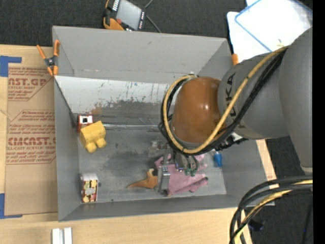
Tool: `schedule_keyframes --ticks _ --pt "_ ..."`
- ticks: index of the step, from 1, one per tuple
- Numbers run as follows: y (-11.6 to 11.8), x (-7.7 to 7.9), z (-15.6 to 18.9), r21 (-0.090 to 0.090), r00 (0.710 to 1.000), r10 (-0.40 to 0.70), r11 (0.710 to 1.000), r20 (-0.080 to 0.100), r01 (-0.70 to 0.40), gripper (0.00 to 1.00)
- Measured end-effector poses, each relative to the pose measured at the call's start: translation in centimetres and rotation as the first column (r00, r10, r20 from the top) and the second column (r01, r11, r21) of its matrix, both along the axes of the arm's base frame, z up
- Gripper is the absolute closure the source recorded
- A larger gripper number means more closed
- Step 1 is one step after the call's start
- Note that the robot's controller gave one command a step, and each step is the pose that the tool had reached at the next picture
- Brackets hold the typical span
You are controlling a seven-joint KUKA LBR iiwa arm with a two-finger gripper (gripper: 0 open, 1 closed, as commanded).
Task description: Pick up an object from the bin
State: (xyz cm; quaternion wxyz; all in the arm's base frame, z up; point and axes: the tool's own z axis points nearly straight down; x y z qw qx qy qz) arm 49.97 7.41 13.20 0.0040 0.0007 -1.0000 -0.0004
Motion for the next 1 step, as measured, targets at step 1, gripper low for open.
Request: schedule_keyframes --ticks 1 --pt "-0.04 0.21 0.41 0.001 1.000 0.000 1.000 0.008 0.000 0.00"
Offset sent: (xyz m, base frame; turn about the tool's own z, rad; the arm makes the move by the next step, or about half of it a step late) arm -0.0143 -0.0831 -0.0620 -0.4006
